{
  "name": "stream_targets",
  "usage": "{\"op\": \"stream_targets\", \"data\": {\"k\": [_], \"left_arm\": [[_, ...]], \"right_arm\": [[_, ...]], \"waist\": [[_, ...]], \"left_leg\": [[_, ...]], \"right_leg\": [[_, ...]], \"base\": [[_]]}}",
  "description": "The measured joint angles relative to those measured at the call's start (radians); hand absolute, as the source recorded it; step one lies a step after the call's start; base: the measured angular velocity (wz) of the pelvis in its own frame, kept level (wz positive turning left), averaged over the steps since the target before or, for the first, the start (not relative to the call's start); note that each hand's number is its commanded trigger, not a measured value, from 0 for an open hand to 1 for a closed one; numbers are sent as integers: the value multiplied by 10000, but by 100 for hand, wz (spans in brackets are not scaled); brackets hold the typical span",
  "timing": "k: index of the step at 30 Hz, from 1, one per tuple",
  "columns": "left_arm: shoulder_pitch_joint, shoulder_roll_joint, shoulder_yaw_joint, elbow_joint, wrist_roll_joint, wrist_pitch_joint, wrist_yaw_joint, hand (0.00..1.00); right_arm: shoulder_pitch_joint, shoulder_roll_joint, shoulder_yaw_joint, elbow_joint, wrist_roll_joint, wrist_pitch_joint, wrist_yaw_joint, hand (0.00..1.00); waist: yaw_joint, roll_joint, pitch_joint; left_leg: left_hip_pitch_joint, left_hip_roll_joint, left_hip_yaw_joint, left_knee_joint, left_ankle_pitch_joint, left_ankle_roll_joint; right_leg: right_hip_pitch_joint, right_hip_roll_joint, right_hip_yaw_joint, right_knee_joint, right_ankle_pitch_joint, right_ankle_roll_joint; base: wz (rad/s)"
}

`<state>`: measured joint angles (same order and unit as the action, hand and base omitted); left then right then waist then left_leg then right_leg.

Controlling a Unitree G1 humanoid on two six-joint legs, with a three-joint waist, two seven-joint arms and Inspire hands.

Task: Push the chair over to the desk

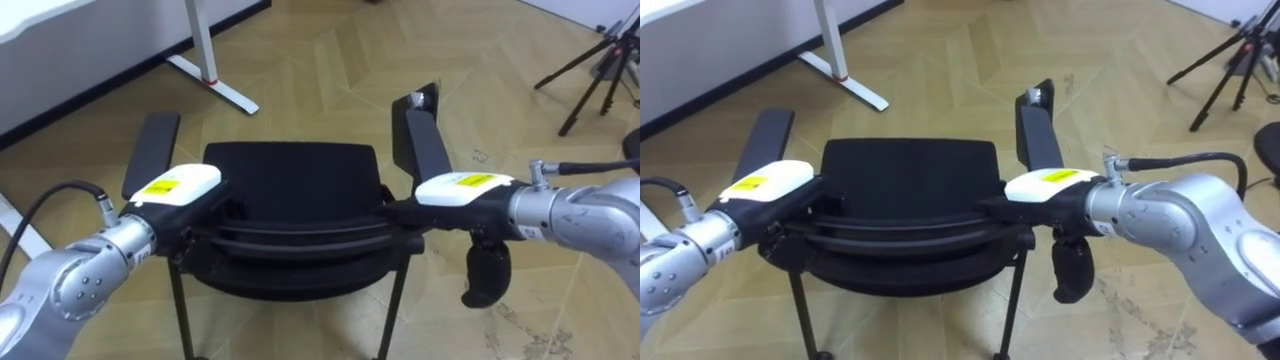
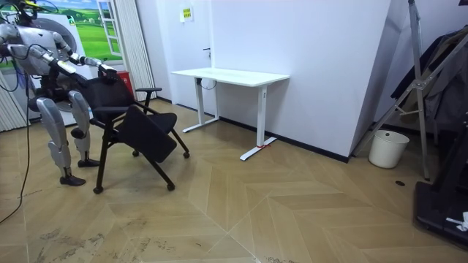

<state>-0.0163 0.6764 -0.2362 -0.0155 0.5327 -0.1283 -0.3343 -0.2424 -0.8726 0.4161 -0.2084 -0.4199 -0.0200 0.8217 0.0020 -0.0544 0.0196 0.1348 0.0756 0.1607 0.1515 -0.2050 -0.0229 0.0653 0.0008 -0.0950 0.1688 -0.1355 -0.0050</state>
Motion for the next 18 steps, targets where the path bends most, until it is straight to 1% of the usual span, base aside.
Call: {"op": "stream_targets", "data": {"k": [3, 6, 9, 11, 13, 14, 15, 16, 18], "left_arm": [[-10, 0, -15, 3, -1, -17, 19, 100], [-1, -3, -73, 34, 6, -18, 134, 100], [0, -12, -154, 49, 1, 71, 239, 100], [1, -33, -170, 48, -1, 136, 266, 100], [5, -103, -179, 49, 16, 181, 283, 100], [9, -149, -180, 49, 43, 205, 291, 100], [12, -247, -204, 57, 95, 271, 313, 100], [14, -302, -253, 57, 126, 327, 376, 100], [14, -341, -257, 52, 135, 345, 399, 100]], "right_arm": [[103, 117, -59, 14, -103, -8, -112, 0], [253, 116, -89, 7, -258, -29, -378, 0], [371, 131, -99, 5, -367, -42, -662, 0], [402, 299, -100, 87, -675, -96, -799, 0], [525, 685, -174, 350, -1039, -142, -1156, 0], [560, 777, -199, 424, -1091, -137, -1272, 0], [615, 965, -249, 593, -1197, -134, -1466, 0], [672, 1137, -289, 771, -1328, -139, -1677, 0], [717, 1397, -388, 972, -1495, -121, -1880, 0]], "waist": [[15, 42, 2], [22, 104, -9], [6, 169, -23], [-14, 188, -25], [-49, 207, -26], [-60, 218, -26], [-74, 245, -28], [-73, 272, -47], [-77, 298, -51]], "left_leg": [[-16, -3, 5, 7, 0, 0], [-39, -2, 5, 7, 0, 0], [-52, -1, 5, 8, 0, 0], [-53, -2, -3, 8, 0, 0], [-66, -4, -35, 24, 0, 0], [-68, -9, -53, 30, 0, 0], [-81, -19, -82, 32, 0, 0], [-91, -26, -96, 36, 0, 0], [-139, -33, -117, 68, 0, 0]], "right_leg": [[-27, -2, -1, -3, 0, 0], [-51, -11, -66, -1, 0, 0], [-58, -18, -113, 0, 0, 0], [-56, -22, -130, 0, 0, 0], [-43, -29, -169, -2, 1, -1], [-31, -35, -185, -2, 1, -1], [2, -46, -216, -4, 0, 0], [5, -53, -234, -3, 0, 0], [-3, -69, -307, -9, 0, 0]], "base": [[0], [0], [0], [0], [4], [8], [8], [7], [8]]}}
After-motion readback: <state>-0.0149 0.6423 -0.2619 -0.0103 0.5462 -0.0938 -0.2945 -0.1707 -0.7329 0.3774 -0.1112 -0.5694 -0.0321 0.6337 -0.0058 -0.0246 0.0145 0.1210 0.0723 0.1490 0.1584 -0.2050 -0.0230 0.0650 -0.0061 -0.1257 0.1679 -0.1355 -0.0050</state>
